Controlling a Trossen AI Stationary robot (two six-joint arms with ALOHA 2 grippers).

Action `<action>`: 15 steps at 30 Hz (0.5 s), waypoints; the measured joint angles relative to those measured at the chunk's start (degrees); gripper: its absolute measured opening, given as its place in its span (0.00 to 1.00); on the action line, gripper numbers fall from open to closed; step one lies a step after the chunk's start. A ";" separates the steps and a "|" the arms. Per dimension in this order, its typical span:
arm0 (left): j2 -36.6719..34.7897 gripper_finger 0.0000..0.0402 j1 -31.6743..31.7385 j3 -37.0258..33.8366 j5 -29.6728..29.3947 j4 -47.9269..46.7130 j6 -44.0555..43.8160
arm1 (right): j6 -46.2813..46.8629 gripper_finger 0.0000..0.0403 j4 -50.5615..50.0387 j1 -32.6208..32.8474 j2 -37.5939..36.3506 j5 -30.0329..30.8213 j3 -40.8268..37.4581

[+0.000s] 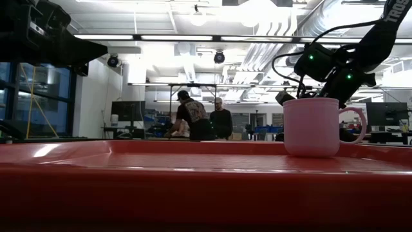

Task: Set up tray
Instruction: Put the pink plate into the pink serving tray

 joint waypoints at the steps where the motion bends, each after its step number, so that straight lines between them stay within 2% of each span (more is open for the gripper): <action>1: -0.01 0.09 0.01 0.00 0.00 0.00 0.00 | 0.00 0.26 -0.02 0.01 0.00 0.00 0.00; 12: -0.02 0.09 0.01 0.00 0.00 0.00 0.01 | -1.17 0.04 0.57 0.00 -0.03 0.28 0.00; 15: -0.01 0.09 0.02 0.00 0.00 0.01 0.01 | -1.21 0.01 0.71 0.02 -0.09 0.24 0.04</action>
